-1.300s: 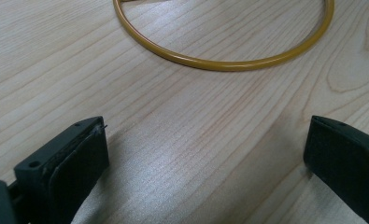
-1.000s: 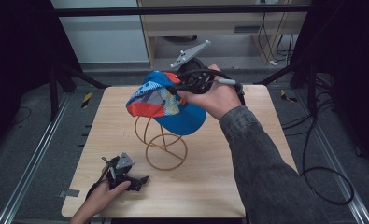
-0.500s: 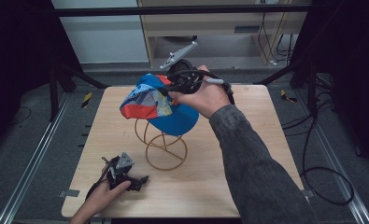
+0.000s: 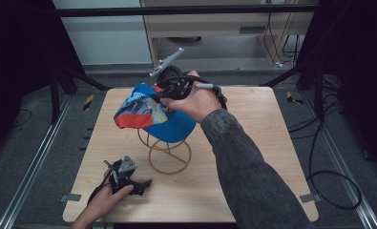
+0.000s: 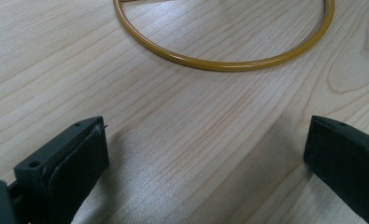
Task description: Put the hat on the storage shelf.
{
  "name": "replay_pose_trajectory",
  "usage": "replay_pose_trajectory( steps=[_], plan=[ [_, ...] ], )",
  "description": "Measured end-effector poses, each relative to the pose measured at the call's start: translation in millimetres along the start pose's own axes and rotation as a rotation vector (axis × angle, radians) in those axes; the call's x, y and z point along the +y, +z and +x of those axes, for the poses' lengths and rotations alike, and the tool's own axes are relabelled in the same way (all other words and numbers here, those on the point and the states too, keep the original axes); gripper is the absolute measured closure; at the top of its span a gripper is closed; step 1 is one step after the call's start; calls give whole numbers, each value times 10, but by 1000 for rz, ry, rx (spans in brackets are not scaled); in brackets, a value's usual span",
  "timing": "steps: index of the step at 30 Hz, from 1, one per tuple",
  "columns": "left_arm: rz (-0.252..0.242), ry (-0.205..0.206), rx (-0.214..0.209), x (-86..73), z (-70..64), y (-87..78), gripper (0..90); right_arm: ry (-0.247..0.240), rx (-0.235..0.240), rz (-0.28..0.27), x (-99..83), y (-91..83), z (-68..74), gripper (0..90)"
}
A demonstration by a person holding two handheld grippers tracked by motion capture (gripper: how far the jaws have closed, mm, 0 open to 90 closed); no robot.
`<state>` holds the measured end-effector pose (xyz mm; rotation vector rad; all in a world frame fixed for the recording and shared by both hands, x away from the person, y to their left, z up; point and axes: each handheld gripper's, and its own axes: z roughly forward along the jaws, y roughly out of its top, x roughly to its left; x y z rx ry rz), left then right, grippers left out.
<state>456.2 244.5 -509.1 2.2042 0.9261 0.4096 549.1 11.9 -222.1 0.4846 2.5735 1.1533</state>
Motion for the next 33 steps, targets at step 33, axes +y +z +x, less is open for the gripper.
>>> replay_pose_trajectory(
  steps=[33],
  plan=[
    [-1,-3,1,0,-4,2,0,-14,18,42,-29,254,79,871]
  ],
)
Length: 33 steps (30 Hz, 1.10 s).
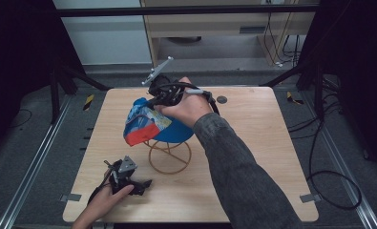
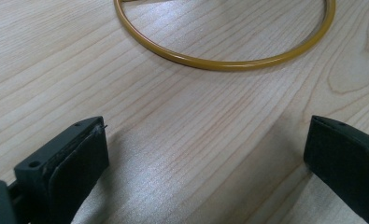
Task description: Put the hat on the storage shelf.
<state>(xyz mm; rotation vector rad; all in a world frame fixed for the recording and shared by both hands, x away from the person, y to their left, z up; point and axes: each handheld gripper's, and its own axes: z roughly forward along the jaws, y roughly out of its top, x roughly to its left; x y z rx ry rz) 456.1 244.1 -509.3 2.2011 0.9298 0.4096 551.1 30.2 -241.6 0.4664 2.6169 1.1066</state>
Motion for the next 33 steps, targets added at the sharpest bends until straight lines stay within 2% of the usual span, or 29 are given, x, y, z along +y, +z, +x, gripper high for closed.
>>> replay_pose_trajectory(
  steps=[10,11,13,14,16,24,33],
  plan=[
    [0,0,1,1,0,0,0,8,-9,1,-27,-7,-20,762],
    [0,0,1,1,-1,0,0,9,-9,-3,-32,-10,-13,724],
    [0,0,1,0,-1,0,0,10,-9,-7,-35,-13,-5,703],
    [0,0,0,0,0,0,0,12,-18,-10,-39,-21,4,648],
    [0,0,0,0,0,1,0,14,-20,-11,-41,-25,5,637],
    [0,0,1,0,0,1,0,36,-38,-16,-102,-46,21,462],
    [0,0,1,1,0,0,0,45,-51,-35,-126,-164,31,304]
  ],
)
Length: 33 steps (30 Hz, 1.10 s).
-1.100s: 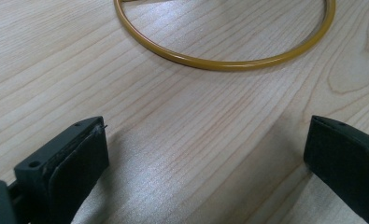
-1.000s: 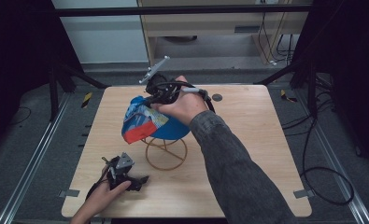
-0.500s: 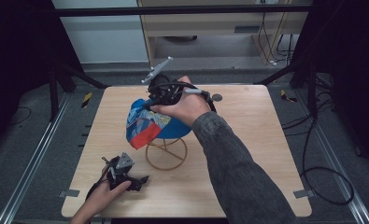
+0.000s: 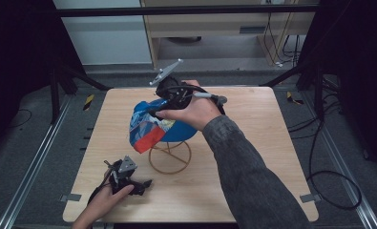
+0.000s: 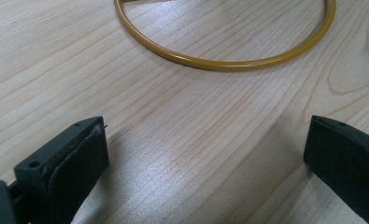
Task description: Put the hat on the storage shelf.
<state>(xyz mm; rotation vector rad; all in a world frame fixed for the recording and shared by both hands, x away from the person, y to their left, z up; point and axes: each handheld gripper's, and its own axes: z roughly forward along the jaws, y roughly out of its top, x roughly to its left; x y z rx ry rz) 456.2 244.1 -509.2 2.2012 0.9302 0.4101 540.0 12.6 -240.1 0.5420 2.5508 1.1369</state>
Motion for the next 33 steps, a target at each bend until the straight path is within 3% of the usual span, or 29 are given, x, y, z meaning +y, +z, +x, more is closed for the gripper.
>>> replay_pose_trajectory(
  steps=[12,26,33],
  plan=[
    [0,0,0,0,0,0,0,57,-30,-53,-123,-179,14,81],
    [2,1,-1,1,1,-1,0,56,-52,-94,-226,-325,31,52],
    [-2,-1,1,-1,-1,0,0,74,-87,-114,-342,-434,9,51]
  ],
)
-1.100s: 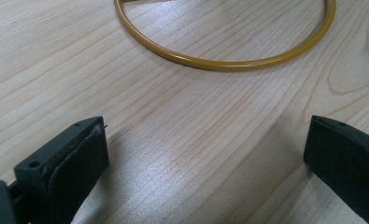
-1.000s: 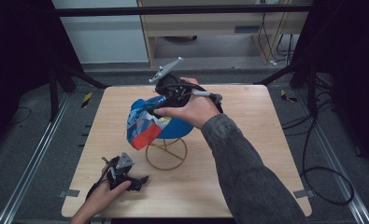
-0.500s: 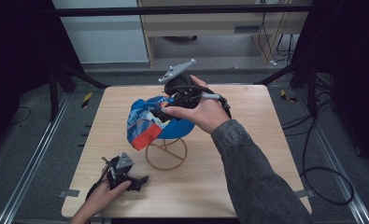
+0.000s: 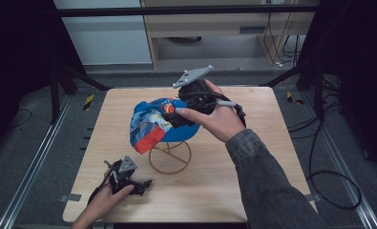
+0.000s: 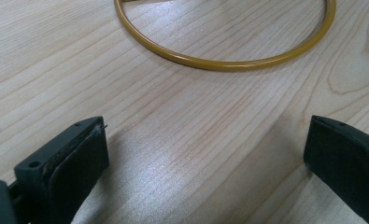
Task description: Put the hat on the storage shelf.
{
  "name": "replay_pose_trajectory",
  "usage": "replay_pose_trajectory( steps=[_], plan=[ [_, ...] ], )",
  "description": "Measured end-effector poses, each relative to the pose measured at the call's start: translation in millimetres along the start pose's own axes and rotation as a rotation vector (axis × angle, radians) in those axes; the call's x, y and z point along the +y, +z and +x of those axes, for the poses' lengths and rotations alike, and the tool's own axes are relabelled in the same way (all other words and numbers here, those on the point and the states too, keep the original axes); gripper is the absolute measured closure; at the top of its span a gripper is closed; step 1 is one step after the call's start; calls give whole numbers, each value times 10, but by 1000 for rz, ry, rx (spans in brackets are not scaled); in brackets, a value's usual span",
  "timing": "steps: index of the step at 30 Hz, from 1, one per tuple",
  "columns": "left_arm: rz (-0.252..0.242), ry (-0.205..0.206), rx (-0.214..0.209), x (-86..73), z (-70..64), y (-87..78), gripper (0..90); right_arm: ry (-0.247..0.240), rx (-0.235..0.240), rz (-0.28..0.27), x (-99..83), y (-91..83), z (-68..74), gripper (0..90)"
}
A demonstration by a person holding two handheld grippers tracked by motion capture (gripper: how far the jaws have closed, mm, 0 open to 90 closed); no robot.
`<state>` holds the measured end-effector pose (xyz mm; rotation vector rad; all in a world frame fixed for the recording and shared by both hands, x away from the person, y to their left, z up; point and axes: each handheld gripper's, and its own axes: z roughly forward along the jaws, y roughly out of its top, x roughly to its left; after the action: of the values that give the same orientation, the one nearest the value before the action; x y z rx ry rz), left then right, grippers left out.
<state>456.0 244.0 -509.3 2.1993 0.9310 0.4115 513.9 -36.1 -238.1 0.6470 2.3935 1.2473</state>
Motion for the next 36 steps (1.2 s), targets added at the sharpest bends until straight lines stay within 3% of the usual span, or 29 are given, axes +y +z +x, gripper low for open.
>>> replay_pose_trajectory(
  steps=[16,36],
  plan=[
    [0,-1,4,-1,-2,-2,0,53,-47,-11,-331,-436,-115,53],
    [-1,0,5,-2,-2,-2,0,119,-83,-5,-805,-725,-288,48]
  ],
)
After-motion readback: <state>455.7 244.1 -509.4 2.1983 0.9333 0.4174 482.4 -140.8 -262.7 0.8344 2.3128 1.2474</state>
